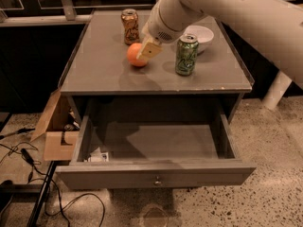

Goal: Place orange into top drawer

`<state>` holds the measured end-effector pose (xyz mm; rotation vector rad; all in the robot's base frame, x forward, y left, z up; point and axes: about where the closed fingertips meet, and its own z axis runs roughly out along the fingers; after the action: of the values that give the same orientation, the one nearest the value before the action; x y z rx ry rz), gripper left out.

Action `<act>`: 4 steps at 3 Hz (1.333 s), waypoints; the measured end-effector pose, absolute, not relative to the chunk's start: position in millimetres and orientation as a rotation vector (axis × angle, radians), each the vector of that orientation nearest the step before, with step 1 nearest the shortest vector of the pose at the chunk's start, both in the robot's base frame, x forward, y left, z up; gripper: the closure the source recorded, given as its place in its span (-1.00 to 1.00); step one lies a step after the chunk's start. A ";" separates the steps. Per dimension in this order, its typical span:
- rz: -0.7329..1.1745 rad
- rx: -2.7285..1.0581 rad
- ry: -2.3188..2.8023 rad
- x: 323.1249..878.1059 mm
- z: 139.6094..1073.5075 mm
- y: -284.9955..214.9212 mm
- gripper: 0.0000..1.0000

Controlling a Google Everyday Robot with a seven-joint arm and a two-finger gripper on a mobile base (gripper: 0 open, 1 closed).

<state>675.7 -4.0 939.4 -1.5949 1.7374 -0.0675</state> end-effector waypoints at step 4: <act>-0.017 -1.476 1.777 724.4 893.0 5.3 -0.72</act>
Offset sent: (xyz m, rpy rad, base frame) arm 0.0325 -0.0016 -0.0333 0.0631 -0.0136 -0.0476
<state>724.4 5.3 893.0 -1.4762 1.7775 -0.0168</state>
